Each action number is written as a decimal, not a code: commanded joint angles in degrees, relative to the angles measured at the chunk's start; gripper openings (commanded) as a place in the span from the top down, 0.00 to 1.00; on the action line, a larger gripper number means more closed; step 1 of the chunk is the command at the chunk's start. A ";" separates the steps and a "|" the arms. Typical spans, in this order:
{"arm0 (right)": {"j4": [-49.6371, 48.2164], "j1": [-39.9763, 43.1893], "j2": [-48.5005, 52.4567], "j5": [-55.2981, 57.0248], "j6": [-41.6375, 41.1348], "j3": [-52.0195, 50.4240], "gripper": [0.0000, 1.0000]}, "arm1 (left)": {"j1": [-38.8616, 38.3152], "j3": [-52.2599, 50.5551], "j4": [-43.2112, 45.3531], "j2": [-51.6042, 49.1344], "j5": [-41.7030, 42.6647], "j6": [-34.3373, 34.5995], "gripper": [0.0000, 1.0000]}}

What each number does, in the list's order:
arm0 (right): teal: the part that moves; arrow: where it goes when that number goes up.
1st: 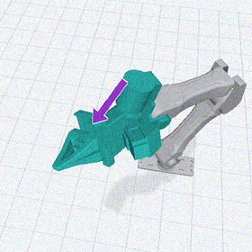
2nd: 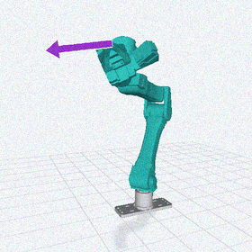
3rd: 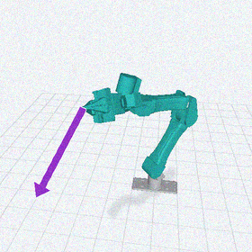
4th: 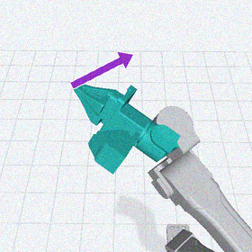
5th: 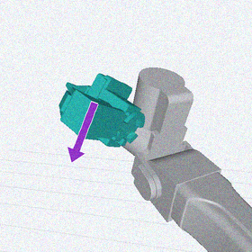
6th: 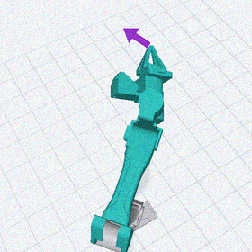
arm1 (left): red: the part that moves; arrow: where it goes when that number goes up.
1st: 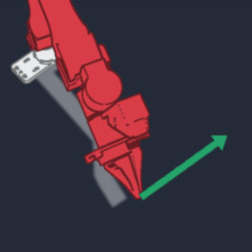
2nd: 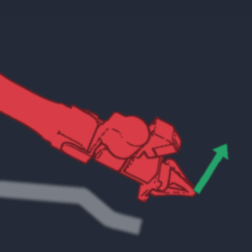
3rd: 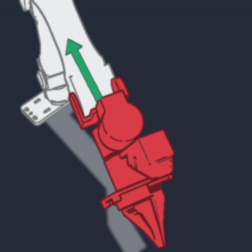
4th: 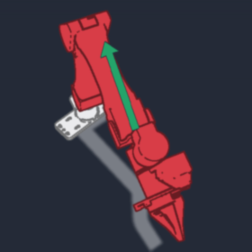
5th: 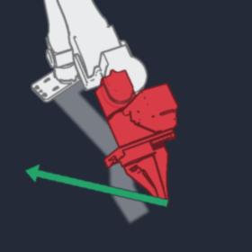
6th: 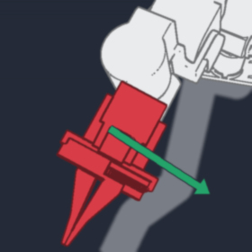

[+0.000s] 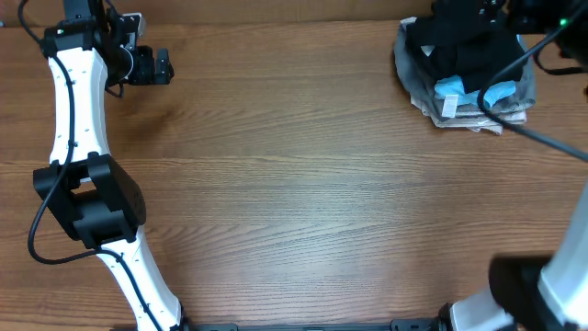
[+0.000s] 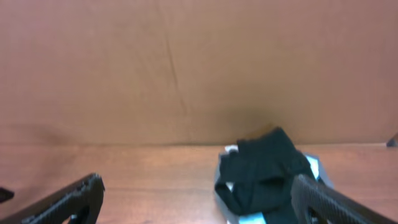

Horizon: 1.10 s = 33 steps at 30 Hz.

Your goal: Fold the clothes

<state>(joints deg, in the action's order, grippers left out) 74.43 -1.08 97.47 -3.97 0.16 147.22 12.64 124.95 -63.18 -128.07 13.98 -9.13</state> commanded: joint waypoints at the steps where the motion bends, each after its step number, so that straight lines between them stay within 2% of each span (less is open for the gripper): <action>1: -6.75 -0.96 -10.69 2.12 -0.74 -15.85 0.00 | -0.02 0.02 0.02 -0.09 0.63 0.57 0.00; 10: -41.64 -1.16 -43.91 1.09 -4.15 -75.01 0.00 | -0.02 0.02 0.02 -0.09 0.63 0.57 0.00; 17: -60.22 -1.16 -67.23 1.11 -9.22 -110.77 0.00 | -0.02 0.02 0.02 -0.09 0.63 0.57 0.00; 24: -73.09 -1.18 -82.05 0.15 -9.22 -132.96 0.00 | -0.02 0.02 0.02 -0.09 0.63 0.57 0.00; 33: -76.08 -3.37 -90.64 1.14 -9.20 -143.32 0.00 | -0.02 0.02 0.02 -0.09 0.63 0.57 0.00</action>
<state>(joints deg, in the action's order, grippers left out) -0.89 -3.90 9.39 -3.57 -8.69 6.00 12.64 124.95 -63.18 -128.07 13.98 -9.13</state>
